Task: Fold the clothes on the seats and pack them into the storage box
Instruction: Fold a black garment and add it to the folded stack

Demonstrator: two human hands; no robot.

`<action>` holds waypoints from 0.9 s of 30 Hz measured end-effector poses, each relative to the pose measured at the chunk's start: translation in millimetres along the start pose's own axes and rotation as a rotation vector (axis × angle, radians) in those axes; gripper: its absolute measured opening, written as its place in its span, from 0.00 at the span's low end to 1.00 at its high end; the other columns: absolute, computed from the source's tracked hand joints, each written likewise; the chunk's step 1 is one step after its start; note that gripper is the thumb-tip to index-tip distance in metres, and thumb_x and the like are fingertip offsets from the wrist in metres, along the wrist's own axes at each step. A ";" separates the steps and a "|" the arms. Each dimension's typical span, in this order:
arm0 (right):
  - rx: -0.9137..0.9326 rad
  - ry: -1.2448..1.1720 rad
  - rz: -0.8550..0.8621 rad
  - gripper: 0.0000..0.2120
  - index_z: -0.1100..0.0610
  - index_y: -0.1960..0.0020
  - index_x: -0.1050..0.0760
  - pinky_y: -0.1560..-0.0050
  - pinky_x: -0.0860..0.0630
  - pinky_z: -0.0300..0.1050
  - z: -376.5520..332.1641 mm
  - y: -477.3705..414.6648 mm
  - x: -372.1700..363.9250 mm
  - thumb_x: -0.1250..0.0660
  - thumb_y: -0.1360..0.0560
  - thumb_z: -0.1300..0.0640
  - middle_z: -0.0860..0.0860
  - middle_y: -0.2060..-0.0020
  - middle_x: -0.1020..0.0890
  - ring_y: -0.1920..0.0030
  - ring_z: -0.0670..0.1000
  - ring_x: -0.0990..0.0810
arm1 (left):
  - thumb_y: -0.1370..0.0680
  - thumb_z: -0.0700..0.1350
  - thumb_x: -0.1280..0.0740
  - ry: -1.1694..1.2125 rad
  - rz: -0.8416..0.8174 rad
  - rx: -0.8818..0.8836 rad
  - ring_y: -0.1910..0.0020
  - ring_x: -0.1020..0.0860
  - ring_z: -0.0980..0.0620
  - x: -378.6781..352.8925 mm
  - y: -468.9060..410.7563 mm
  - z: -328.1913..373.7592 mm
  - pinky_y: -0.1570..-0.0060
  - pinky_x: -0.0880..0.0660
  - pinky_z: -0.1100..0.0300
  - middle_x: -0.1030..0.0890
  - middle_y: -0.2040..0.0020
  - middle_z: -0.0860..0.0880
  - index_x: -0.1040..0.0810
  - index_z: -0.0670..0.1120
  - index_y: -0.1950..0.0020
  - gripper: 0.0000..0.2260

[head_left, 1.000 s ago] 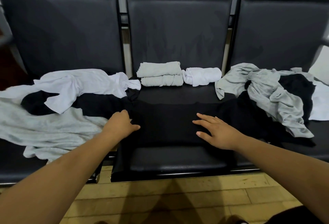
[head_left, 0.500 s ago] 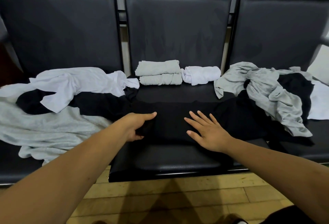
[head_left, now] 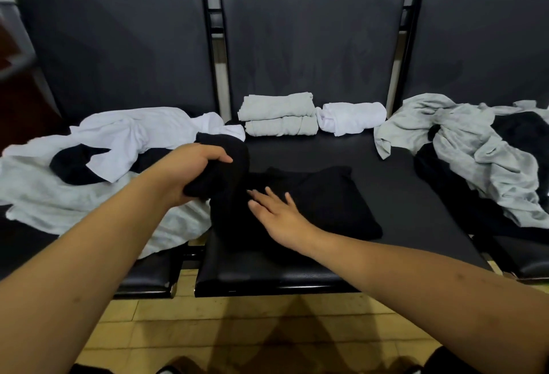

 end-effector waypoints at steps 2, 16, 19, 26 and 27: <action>-0.080 -0.537 -0.001 0.25 0.49 0.25 0.30 0.20 0.48 0.52 -6.0 -3.9 -6.7 0.46 0.17 0.40 0.48 0.27 0.27 0.23 0.49 0.35 | 0.25 0.37 0.33 -0.037 -0.002 -0.036 0.65 0.21 0.47 -8.9 2.7 6.7 0.65 0.25 0.57 0.19 0.61 0.42 0.21 0.40 0.51 0.04; -0.447 -0.594 0.247 0.10 0.58 0.48 0.22 0.60 0.18 0.48 50.4 31.5 79.9 0.27 0.24 0.53 0.57 0.52 0.14 0.57 0.53 0.14 | 0.18 0.48 0.36 -0.430 -0.302 -0.127 0.58 0.16 0.49 -88.9 -19.2 -17.8 0.57 0.22 0.59 0.15 0.52 0.44 0.27 0.44 0.32 0.16; -0.388 -0.581 0.365 0.10 0.54 0.54 0.24 0.52 0.17 0.48 46.2 23.5 87.0 0.24 0.29 0.55 0.59 0.50 0.16 0.51 0.56 0.16 | 0.18 0.45 0.36 -0.439 -0.086 -0.172 0.60 0.18 0.51 -62.8 -28.9 -18.1 0.59 0.24 0.62 0.15 0.56 0.47 0.23 0.44 0.43 0.07; -0.469 -0.364 0.398 0.06 0.57 0.59 0.28 0.59 0.19 0.49 47.7 43.5 113.6 0.33 0.25 0.63 0.58 0.58 0.20 0.56 0.58 0.18 | 0.22 0.49 0.30 -0.628 0.159 -0.035 0.69 0.28 0.54 -19.7 -41.7 -45.0 0.70 0.32 0.61 0.27 0.67 0.49 0.31 0.45 0.62 0.14; -0.523 -0.292 0.355 0.04 0.60 0.57 0.26 0.65 0.22 0.46 52.6 46.0 109.9 0.34 0.23 0.64 0.58 0.57 0.20 0.58 0.58 0.19 | 0.22 0.50 0.30 -0.612 0.137 0.015 0.67 0.26 0.53 -20.4 -42.2 -50.5 0.69 0.29 0.61 0.26 0.65 0.48 0.29 0.44 0.60 0.14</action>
Point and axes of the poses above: each hand's wrist, its own y-axis away from the middle knuckle, its own x-axis out of the back of the hand, z = x × y, the point moved 5 cm from there along -y, towards the middle knuckle
